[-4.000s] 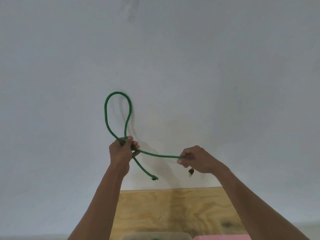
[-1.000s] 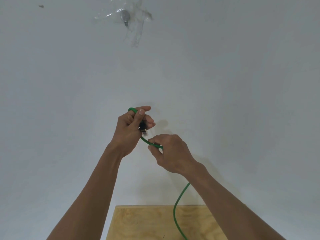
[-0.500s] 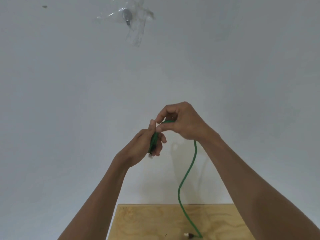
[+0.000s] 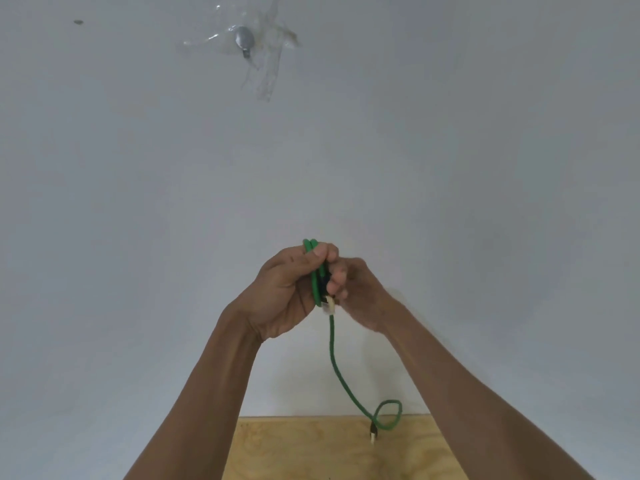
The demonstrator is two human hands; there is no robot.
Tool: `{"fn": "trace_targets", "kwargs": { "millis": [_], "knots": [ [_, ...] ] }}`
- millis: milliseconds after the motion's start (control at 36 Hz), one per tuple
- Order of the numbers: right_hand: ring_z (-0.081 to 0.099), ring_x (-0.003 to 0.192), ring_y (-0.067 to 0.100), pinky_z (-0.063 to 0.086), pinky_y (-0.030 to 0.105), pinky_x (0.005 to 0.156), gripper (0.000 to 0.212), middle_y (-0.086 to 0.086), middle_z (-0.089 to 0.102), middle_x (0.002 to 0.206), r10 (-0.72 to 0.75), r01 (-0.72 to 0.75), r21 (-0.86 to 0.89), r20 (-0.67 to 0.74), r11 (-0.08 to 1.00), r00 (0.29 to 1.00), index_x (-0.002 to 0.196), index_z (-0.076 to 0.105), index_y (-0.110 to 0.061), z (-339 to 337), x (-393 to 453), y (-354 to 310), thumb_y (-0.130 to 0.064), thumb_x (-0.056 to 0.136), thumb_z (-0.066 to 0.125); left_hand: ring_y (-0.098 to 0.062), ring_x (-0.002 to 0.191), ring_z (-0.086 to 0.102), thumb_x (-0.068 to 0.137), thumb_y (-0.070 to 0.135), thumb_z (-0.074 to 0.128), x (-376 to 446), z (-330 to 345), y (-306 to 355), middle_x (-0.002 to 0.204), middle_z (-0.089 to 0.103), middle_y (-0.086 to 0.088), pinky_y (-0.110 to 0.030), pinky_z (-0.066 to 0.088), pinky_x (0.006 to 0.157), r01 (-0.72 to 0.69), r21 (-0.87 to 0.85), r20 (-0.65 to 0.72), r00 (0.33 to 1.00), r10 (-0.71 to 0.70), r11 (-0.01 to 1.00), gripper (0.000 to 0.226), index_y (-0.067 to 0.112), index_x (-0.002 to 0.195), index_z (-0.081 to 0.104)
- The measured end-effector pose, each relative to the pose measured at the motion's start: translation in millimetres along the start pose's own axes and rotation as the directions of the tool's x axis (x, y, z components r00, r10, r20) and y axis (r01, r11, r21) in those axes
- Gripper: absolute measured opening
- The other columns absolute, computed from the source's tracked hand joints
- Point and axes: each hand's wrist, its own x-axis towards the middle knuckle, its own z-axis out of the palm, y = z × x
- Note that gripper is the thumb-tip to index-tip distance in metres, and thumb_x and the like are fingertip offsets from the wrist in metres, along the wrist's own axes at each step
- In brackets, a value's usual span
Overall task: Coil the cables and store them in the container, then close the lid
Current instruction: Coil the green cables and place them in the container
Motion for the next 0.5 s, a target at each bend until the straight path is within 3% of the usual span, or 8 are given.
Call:
{"fn": "trace_targets", "kwargs": {
  "millis": [83,194,306,389,444,500],
  "knots": [
    [0.055,0.060,0.016,0.051,0.040,0.067,0.044,-0.005,0.064,0.065,-0.006,-0.001,-0.126,-0.050,0.992,0.999,0.062,0.066,-0.025,5.4,-6.5,12.3,-0.002,0.098,0.053,-0.022,0.069,0.059,0.100,0.019,0.046,4.8,-4.8,4.9,0.076,0.061,-0.011,-0.032,0.057,0.069,-0.044,-0.010,-0.020,0.999,0.043,0.999,0.020,0.004,0.095,0.059],
    [0.050,0.055,0.012,0.048,0.031,0.057,0.024,-0.008,0.066,0.068,-0.037,0.020,-0.219,-0.074,0.976,0.997,0.083,0.069,-0.014,10.1,-17.3,15.4,-0.016,0.102,0.054,-0.020,0.070,0.063,0.100,0.017,0.045,13.5,-14.3,8.8,0.080,0.067,-0.009,-0.032,0.058,0.072,-0.117,0.060,-0.127,0.984,0.124,0.991,0.022,0.003,0.099,0.061],
    [0.047,0.054,0.011,0.043,0.026,0.051,0.018,-0.001,0.068,0.076,-0.013,0.003,-0.192,-0.053,0.981,0.998,0.110,0.072,-0.018,13.7,-22.1,18.9,-0.015,0.101,0.057,-0.018,0.071,0.066,0.101,0.018,0.045,20.8,-26.2,8.3,0.082,0.071,-0.007,-0.030,0.059,0.078,-0.133,0.162,-0.228,0.959,0.168,0.978,0.022,0.003,0.105,0.061],
    [0.054,0.054,0.010,0.045,0.025,0.053,0.016,-0.004,0.071,0.076,-0.017,-0.024,-0.314,-0.128,0.949,0.992,0.108,0.073,-0.014,14.1,-19.5,18.9,-0.019,0.098,0.062,-0.018,0.072,0.066,0.100,0.018,0.045,21.8,-31.8,6.9,0.083,0.073,-0.007,-0.030,0.058,0.078,-0.101,0.235,-0.228,0.961,0.156,0.967,0.024,0.001,0.109,0.060],
    [0.067,0.067,0.027,0.056,0.039,0.064,0.018,-0.001,0.075,0.084,-0.039,-0.025,-0.407,-0.147,0.913,0.988,0.109,0.073,-0.015,12.4,-18.9,17.2,-0.022,0.093,0.067,-0.019,0.075,0.068,0.102,0.017,0.044,20.4,-36.0,7.0,0.087,0.074,-0.008,-0.029,0.057,0.078,-0.077,0.319,-0.231,0.960,0.156,0.945,0.025,0.000,0.110,0.060],
    [0.070,0.075,0.032,0.058,0.040,0.070,0.023,0.003,0.076,0.093,-0.041,-0.025,-0.491,-0.123,0.871,0.992,0.113,0.073,-0.018,10.1,-19.6,11.2,-0.023,0.091,0.070,-0.022,0.081,0.071,0.103,0.020,0.044,18.2,-39.9,7.0,0.092,0.076,-0.010,-0.031,0.058,0.082,-0.056,0.421,-0.234,0.958,0.168,0.905,0.027,0.001,0.111,0.061]
  ]
}}
